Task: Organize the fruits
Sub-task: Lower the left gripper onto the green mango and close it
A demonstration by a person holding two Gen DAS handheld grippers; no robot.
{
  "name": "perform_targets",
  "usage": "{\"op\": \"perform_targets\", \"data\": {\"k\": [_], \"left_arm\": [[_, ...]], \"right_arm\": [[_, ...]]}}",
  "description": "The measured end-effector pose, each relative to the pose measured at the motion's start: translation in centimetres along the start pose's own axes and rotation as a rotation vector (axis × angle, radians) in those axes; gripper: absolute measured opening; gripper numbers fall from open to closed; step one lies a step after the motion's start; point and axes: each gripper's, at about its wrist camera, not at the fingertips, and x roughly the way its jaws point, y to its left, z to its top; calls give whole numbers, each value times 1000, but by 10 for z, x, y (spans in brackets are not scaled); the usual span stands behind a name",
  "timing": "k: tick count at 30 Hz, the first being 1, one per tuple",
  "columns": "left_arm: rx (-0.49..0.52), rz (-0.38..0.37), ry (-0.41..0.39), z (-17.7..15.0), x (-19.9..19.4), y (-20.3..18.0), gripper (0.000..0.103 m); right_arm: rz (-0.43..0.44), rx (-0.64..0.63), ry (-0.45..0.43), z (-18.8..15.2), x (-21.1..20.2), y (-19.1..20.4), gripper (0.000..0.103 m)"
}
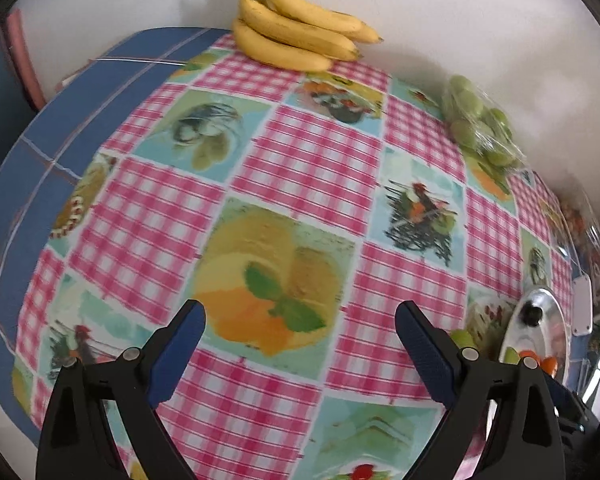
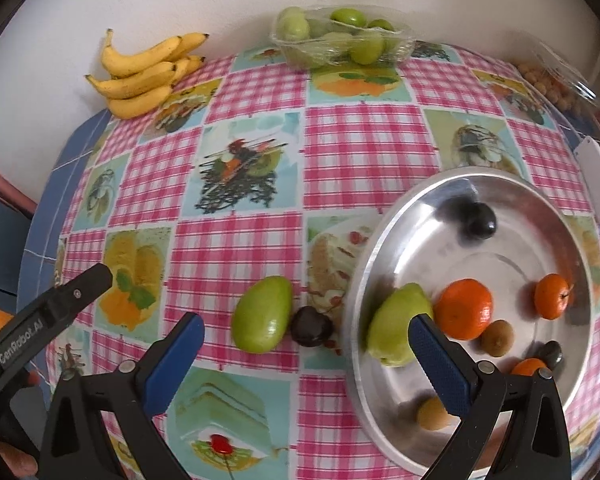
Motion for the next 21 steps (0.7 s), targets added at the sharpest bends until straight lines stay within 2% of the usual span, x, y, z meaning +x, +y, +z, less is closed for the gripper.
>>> {"op": "perform_targets", "data": {"k": [12, 14, 15, 21], "left_arm": [[94, -54, 53, -11, 17, -43, 95], [102, -74, 72, -13, 22, -49, 88], [105, -82, 78, -13, 23, -51, 81], [137, -157, 109, -20, 28, -73, 70]], "right_arm": [[-48, 80, 1, 2, -6, -42, 103], [-50, 97, -1, 1, -8, -50, 103], [-52, 102, 0, 0, -8, -53, 103], [-67, 123, 2, -1, -9, -67, 103]]}}
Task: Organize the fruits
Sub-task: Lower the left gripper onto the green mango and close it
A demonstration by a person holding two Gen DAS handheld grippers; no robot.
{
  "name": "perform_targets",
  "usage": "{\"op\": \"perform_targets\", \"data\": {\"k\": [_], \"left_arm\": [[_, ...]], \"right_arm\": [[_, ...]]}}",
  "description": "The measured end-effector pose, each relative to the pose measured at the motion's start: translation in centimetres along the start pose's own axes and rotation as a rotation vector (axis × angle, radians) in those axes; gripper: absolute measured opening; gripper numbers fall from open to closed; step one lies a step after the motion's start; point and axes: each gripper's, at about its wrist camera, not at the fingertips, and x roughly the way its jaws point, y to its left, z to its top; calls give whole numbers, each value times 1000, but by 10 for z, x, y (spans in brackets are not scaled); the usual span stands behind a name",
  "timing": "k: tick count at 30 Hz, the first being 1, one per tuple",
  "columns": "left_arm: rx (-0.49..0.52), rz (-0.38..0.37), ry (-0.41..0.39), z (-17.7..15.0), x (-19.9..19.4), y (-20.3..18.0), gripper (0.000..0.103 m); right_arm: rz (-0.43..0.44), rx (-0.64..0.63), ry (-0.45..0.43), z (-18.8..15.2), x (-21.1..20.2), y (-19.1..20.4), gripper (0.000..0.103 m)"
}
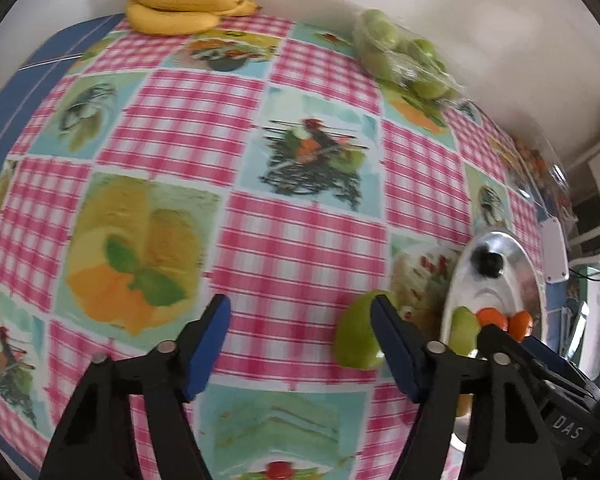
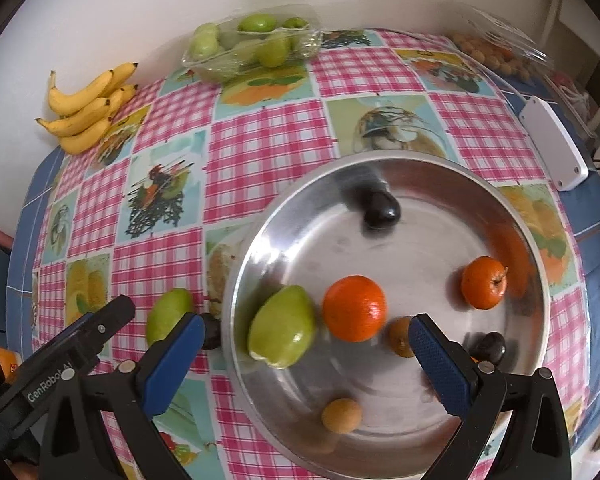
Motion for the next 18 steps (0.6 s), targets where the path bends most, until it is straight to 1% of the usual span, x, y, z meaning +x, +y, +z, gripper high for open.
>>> {"op": "perform_targets", "data": {"k": [2, 3, 4, 8, 10, 14, 15, 17, 18], "left_arm": [[29, -10, 4, -2, 2, -10, 69], [37, -12, 6, -2, 3, -12, 67], [48, -16, 11, -3, 5, -16, 61], [72, -27, 27, -4, 11, -26, 56], [81, -25, 31, -5, 13, -29, 52], [80, -40, 49, -7, 16, -29, 51], [79, -42, 51, -7, 17, -29, 49], [72, -63, 57, -7, 18, -29, 45], [69, -73, 58, -6, 19, -29, 39]], "right_arm": [[0, 5, 0, 0, 0, -4, 103], [-1, 6, 0, 0, 0, -5, 103], [-3, 7, 0, 0, -1, -6, 103], [-5, 9, 3, -1, 0, -9, 103], [-8, 9, 4, -1, 0, -9, 103], [-9, 12, 3, -2, -1, -11, 103], [-8, 12, 3, -1, -1, -11, 103], [-6, 12, 3, -2, -1, -11, 103], [-7, 12, 3, -1, -1, -11, 103]]}}
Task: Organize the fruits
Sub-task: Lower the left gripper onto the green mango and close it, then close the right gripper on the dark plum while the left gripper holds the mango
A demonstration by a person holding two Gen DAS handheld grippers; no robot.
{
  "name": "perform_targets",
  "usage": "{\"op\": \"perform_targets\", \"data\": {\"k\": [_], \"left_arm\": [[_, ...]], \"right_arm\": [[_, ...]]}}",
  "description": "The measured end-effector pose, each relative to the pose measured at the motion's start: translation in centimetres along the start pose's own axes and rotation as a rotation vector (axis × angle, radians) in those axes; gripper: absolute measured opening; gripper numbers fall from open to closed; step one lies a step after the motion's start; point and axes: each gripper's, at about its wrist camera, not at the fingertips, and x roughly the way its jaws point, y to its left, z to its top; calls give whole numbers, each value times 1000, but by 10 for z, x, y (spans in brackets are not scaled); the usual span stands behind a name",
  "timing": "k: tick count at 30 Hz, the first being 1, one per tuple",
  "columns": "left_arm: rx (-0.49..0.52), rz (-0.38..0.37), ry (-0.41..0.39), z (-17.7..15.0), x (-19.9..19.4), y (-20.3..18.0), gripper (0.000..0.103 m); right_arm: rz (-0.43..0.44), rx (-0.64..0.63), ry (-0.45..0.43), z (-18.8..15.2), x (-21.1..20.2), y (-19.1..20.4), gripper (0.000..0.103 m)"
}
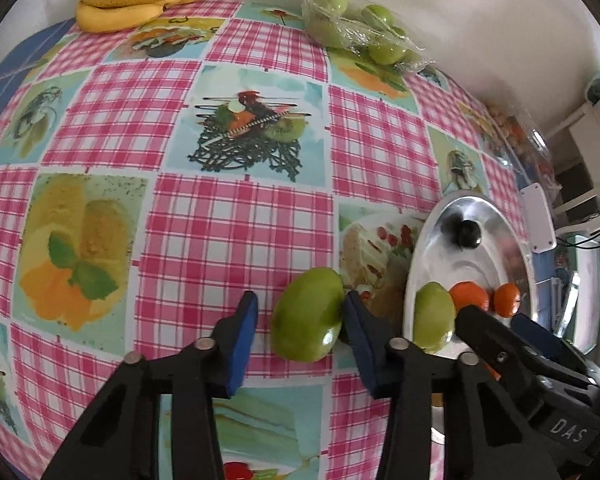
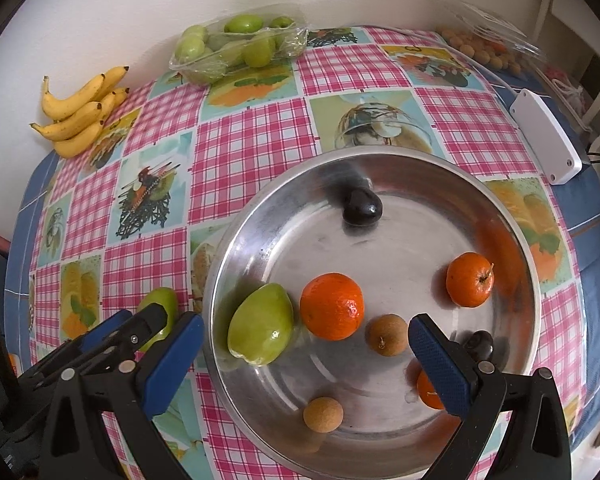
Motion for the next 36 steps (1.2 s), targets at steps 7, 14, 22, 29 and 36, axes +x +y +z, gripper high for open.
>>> {"op": "perform_targets", "data": {"k": [7, 14, 22, 29, 36], "left_arm": [[10, 2, -5, 1, -2, -2, 37], [-10, -6, -17, 3, -7, 4, 32], [-104, 25, -61, 7, -21, 31, 24], [-183, -12, -69, 10, -25, 50, 25], [-132, 15, -29, 9, -10, 39, 37]], "right_arm": [[1, -1, 0, 0, 0, 0, 103], [1, -3, 1, 0, 1, 0, 103], [9, -9, 2, -1, 1, 6, 103], [9, -9, 3, 0, 2, 6, 103], [9, -17, 5, 0, 2, 7, 103]]}}
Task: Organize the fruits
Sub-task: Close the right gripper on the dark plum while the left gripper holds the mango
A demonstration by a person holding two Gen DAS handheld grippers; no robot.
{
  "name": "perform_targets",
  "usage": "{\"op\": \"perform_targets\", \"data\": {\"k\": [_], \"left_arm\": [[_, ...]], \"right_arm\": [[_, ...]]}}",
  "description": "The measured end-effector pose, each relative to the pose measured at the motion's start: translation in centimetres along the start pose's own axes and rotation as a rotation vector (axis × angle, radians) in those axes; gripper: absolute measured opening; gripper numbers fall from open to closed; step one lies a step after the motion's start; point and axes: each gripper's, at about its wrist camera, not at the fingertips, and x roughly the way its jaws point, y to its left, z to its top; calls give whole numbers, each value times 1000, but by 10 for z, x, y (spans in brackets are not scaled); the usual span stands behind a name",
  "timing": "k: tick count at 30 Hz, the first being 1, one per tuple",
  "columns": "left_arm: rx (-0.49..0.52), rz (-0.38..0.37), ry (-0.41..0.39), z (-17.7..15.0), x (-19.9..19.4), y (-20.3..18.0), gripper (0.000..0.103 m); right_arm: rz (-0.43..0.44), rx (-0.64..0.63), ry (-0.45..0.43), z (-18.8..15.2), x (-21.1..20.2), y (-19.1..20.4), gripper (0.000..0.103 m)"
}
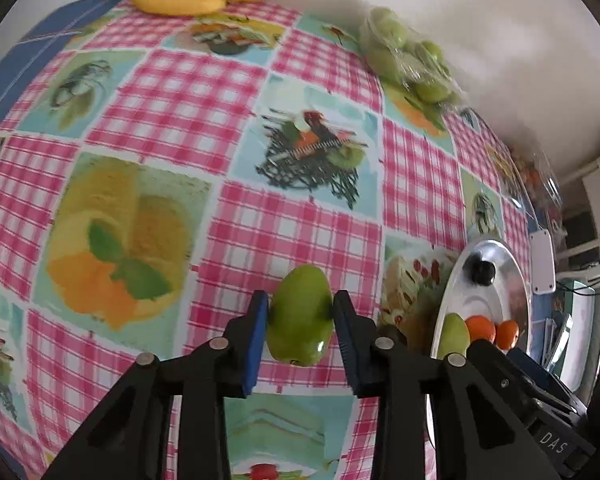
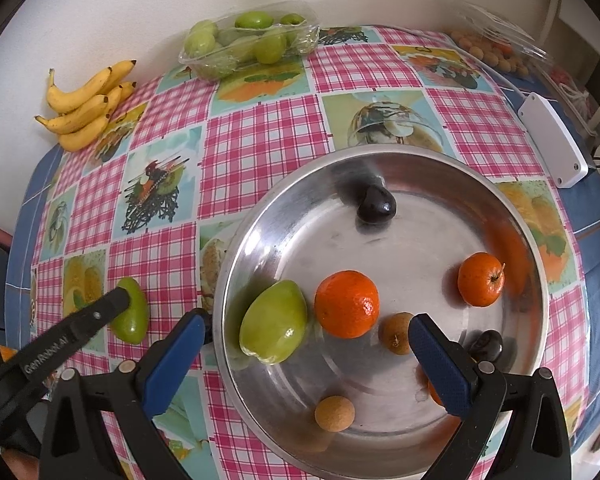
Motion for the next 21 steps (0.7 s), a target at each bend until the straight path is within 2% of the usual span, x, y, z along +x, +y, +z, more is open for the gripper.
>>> {"op": "perform_targets", "data": {"k": [8, 15, 21], "left_arm": [[73, 37, 12, -6, 8, -17, 38], [33, 15, -16, -5, -7, -6, 38], [-14, 37, -35, -6, -25, 16, 38]], "right_arm": [[-2, -7, 1, 1, 0, 1, 103], [15, -14, -17, 2, -4, 5, 103], [104, -75, -43, 3, -8, 27, 103]]}}
